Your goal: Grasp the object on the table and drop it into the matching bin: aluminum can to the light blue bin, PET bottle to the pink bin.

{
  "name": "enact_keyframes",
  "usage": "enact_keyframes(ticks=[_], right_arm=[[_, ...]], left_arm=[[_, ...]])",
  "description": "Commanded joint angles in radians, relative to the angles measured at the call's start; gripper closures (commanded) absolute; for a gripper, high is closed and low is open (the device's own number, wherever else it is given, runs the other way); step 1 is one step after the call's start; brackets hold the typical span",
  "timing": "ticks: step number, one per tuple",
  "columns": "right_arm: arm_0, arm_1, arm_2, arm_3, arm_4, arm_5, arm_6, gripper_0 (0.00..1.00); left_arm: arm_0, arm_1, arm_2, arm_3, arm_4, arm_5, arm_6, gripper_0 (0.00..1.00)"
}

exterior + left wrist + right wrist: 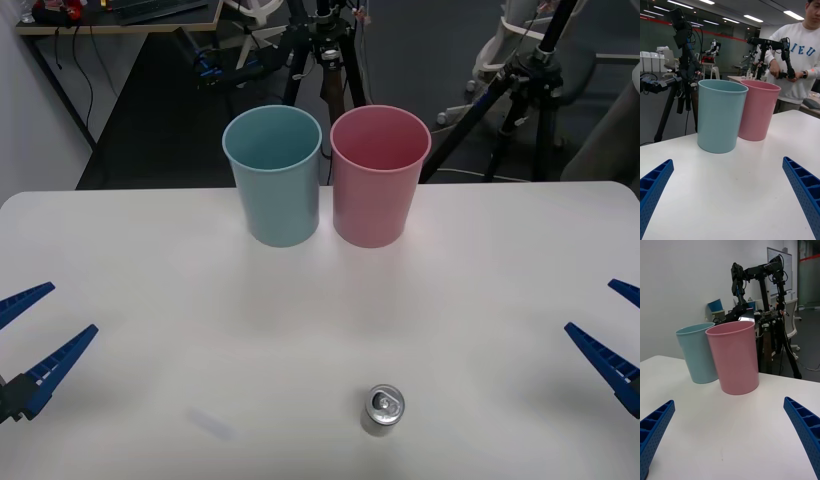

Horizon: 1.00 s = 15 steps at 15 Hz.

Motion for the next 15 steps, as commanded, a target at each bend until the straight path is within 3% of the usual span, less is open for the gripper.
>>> enact_keyframes(ticks=[1, 5, 8, 15], right_arm=[[0.013, 0.021, 0.001, 0.020, 0.013, -0.004, -0.002, 0.00], [0.036, 0.006, -0.004, 0.018, -0.007, -0.035, 0.003, 0.00], [0.068, 0.004, -0.006, 0.046, -0.009, -0.124, 0.046, 0.00], [0.077, -0.013, 0.071, 0.230, 0.002, -0.272, 0.434, 0.00]], left_arm=[[0.000, 0.000, 0.000, 0.000, 0.000, 0.000, 0.000, 0.00], [0.000, 0.000, 0.000, 0.000, 0.000, 0.000, 0.000, 0.00], [0.000, 0.000, 0.000, 0.000, 0.000, 0.000, 0.000, 0.00], [0.000, 0.000, 0.000, 0.000, 0.000, 0.000, 0.000, 0.00]])
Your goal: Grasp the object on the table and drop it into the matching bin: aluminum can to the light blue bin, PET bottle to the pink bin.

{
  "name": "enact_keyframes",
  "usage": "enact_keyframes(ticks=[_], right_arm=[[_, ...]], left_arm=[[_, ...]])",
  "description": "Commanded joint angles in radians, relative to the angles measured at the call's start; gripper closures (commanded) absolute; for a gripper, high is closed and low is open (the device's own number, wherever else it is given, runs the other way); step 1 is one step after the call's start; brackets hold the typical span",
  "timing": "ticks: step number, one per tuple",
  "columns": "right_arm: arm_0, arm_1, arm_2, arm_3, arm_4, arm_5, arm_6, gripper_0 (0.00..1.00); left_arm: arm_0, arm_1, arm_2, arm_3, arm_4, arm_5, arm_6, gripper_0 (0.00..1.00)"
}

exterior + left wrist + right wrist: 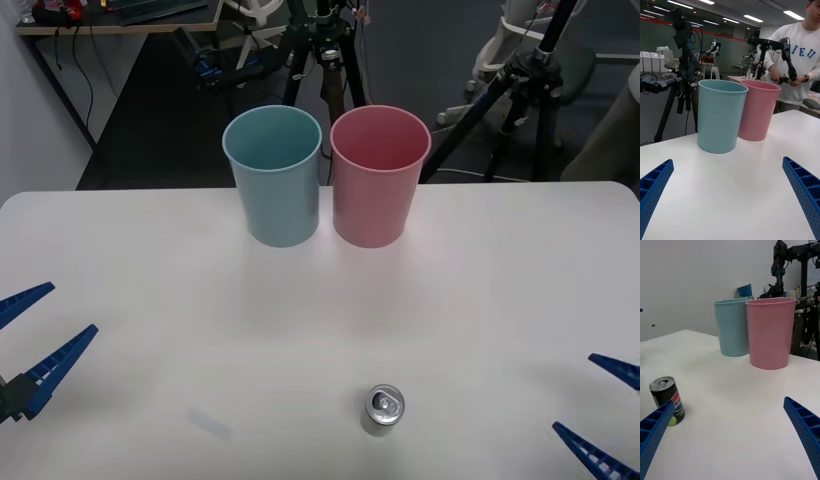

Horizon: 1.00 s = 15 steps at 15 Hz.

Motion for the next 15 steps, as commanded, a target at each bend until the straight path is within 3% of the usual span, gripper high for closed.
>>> enact_keyframes(ticks=[1, 6, 10, 15], right_arm=[[0.005, -0.002, 0.045, 0.045, 0.005, -0.009, 0.126, 0.00], [-0.004, -0.002, 0.127, 0.114, 0.005, -0.014, 0.275, 0.00], [-0.025, -0.002, 0.203, 0.156, 0.014, -0.032, 0.303, 0.00], [-0.044, -0.001, 0.302, 0.165, 0.021, 0.028, 0.321, 0.00]], left_arm=[[0.000, 0.000, 0.000, 0.000, 0.000, 0.000, 0.000, 0.00], [0.000, 0.000, 0.000, 0.000, 0.000, 0.000, 0.000, 0.00], [0.000, 0.000, 0.000, 0.000, 0.000, 0.000, 0.000, 0.00], [0.000, 0.000, 0.000, 0.000, 0.000, 0.000, 0.000, 0.00]])
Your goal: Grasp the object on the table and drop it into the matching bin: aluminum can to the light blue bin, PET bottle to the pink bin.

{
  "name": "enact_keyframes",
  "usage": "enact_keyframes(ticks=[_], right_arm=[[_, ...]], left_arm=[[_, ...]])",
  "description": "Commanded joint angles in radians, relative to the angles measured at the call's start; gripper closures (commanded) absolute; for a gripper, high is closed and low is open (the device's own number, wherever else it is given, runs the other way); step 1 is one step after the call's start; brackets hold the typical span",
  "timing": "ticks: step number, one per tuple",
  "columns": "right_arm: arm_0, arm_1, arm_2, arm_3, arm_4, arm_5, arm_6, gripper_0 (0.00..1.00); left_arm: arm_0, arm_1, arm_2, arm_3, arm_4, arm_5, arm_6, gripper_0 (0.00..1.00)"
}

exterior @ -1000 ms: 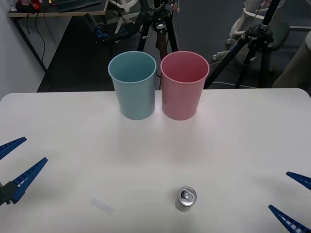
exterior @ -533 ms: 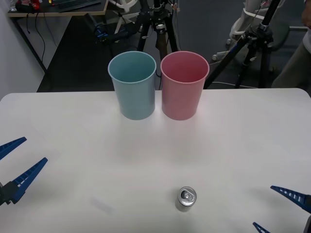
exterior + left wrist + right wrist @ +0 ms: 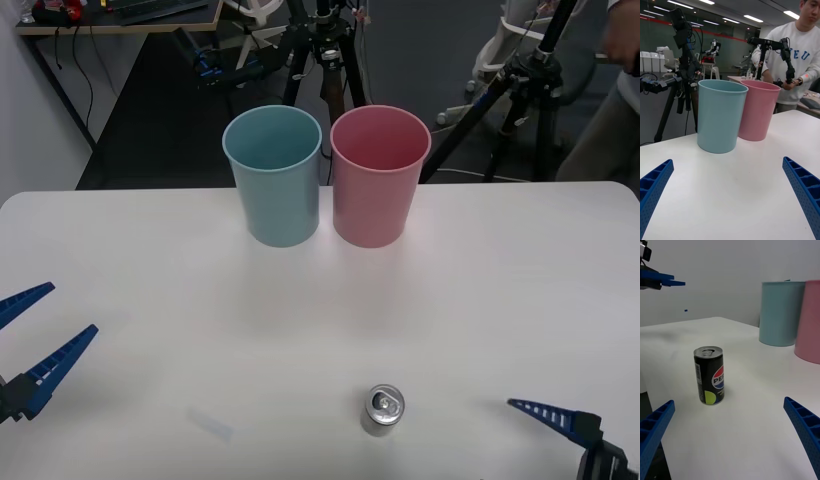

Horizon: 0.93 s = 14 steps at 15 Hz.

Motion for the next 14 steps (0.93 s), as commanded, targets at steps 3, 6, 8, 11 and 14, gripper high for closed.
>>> enact_keyframes(ticks=[3, 6, 8, 11, 14], right_arm=[[-0.028, 0.002, 0.100, 0.000, 0.000, 0.074, 0.020, 0.00], [-0.052, 0.019, 0.156, 0.000, 0.003, 0.119, 0.037, 0.00], [-0.072, 0.053, 0.159, 0.000, 0.042, 0.127, 0.042, 0.00], [-0.091, 0.097, 0.159, 0.000, 0.091, 0.143, 0.043, 0.00], [-0.104, 0.117, 0.182, 0.001, 0.115, 0.174, 0.043, 0.00]], left_arm=[[0.000, 0.000, 0.000, 0.000, 0.000, 0.000, 0.000, 0.00], [0.000, 0.000, 0.000, 0.000, 0.000, 0.000, 0.000, 0.00], [0.000, 0.000, 0.000, 0.000, 0.000, 0.000, 0.000, 0.00], [0.000, 0.000, 0.000, 0.000, 0.000, 0.000, 0.000, 0.00], [0.000, 0.000, 0.000, 0.000, 0.000, 0.000, 0.000, 0.00]])
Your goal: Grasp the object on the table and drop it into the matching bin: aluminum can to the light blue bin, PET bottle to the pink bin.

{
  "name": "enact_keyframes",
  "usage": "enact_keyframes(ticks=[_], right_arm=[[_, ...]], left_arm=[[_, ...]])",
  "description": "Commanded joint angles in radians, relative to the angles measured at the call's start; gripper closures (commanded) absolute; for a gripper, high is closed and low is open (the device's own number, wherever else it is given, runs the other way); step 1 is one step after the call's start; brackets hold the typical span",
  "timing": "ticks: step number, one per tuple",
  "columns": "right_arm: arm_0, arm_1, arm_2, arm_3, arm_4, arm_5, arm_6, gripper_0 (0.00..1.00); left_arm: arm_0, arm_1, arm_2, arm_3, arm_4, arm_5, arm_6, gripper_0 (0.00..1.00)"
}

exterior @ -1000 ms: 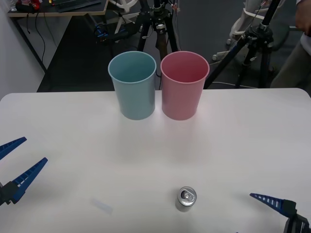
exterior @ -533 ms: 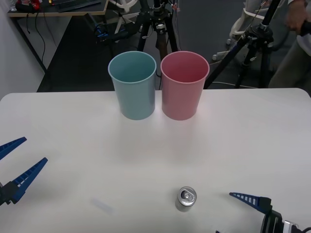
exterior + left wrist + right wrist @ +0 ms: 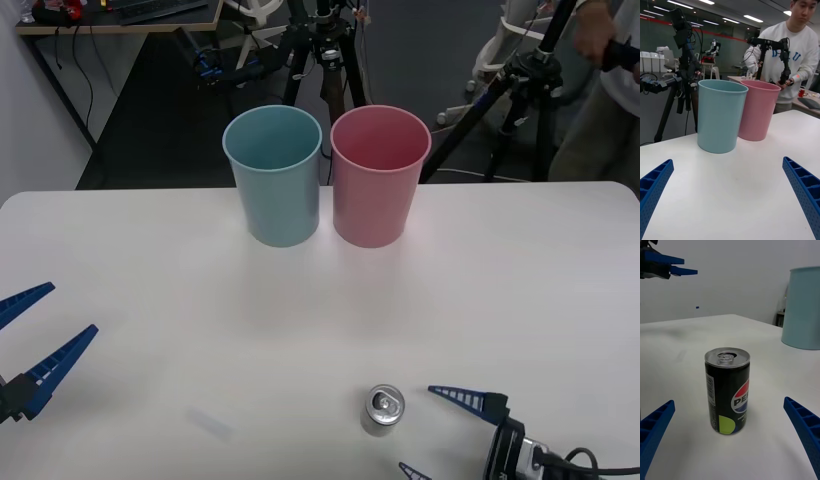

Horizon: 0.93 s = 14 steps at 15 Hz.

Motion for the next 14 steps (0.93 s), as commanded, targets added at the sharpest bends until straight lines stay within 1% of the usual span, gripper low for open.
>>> enact_keyframes(ticks=[1, 5, 14], right_arm=[[-0.010, 0.010, 0.034, -0.001, 0.006, 0.039, 0.001, 0.00], [-0.026, 0.032, 0.057, -0.001, 0.022, 0.075, 0.008, 0.00], [-0.070, 0.053, 0.139, -0.002, 0.022, 0.180, 0.008, 0.00]], left_arm=[[0.000, 0.000, 0.000, 0.000, 0.000, 0.000, 0.000, 0.00], [0.000, 0.000, 0.000, 0.000, 0.000, 0.000, 0.000, 0.00], [0.000, 0.000, 0.000, 0.000, 0.000, 0.000, 0.000, 0.00]])
